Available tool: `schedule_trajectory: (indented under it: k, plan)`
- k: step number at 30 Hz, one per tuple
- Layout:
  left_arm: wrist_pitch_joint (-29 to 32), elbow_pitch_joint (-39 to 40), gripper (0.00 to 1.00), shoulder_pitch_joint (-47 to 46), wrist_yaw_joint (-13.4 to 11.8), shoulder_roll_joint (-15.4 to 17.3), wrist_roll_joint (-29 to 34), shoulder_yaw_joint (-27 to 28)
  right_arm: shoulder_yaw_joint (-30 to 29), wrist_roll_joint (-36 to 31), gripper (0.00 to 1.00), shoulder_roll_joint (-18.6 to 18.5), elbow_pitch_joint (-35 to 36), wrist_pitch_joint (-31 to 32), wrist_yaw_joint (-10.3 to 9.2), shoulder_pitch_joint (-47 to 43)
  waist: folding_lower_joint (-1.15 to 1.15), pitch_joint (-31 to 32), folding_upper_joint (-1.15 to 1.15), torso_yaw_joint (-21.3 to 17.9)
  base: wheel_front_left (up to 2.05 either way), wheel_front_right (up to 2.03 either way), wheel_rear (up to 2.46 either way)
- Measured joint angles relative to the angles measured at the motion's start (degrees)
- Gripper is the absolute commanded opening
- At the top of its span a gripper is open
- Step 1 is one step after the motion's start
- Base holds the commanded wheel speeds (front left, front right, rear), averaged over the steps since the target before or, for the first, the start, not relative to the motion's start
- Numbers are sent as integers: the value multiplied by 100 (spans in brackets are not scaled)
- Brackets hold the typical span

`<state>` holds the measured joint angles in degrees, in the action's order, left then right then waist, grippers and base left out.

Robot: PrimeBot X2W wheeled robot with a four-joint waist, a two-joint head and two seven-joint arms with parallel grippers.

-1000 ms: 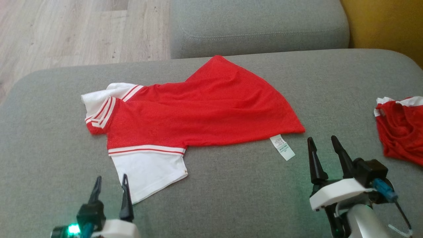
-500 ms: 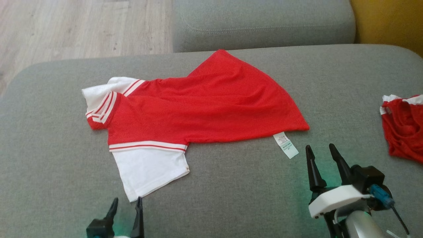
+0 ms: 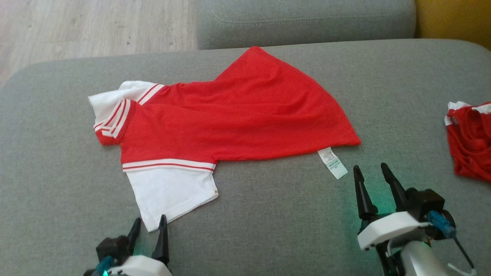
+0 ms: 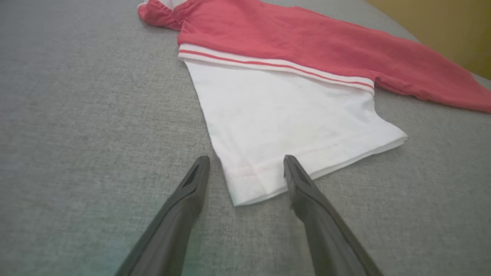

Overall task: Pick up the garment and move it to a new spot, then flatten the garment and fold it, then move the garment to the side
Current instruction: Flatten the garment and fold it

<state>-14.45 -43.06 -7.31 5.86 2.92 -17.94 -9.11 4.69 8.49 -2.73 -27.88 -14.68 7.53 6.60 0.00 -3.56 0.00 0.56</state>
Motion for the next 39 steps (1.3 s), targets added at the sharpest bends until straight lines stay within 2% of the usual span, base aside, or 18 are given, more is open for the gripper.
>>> schedule_trajectory:
  k: [5,11,17,26,36,39]
  plan:
    - [-32,-114,100,-185,71,-9,-176,-48,-82,-60,100,0,-100,0,0,216,0,-145,0,6,0,0,0]
    - [-60,-120,100,-421,78,-12,-428,-332,-248,-314,100,-1,-544,0,0,827,0,-359,0,44,0,0,0]
    - [-102,-100,100,-682,78,-8,-587,-725,-647,-660,100,-15,-1392,14,0,1568,0,-603,0,194,0,0,0]
    - [-134,2,100,-859,71,-2,-846,-1146,-1084,-896,100,-22,-2491,56,0,2051,0,-852,0,427,0,0,0]
    - [-133,23,100,-973,67,0,-881,-1344,-457,210,100,-94,-3004,-23,0,2451,-1,-945,0,544,0,0,0]
    - [-133,43,100,-983,67,1,-881,-1379,-283,976,100,-104,-3004,-26,0,2484,0,-958,0,561,0,0,0]
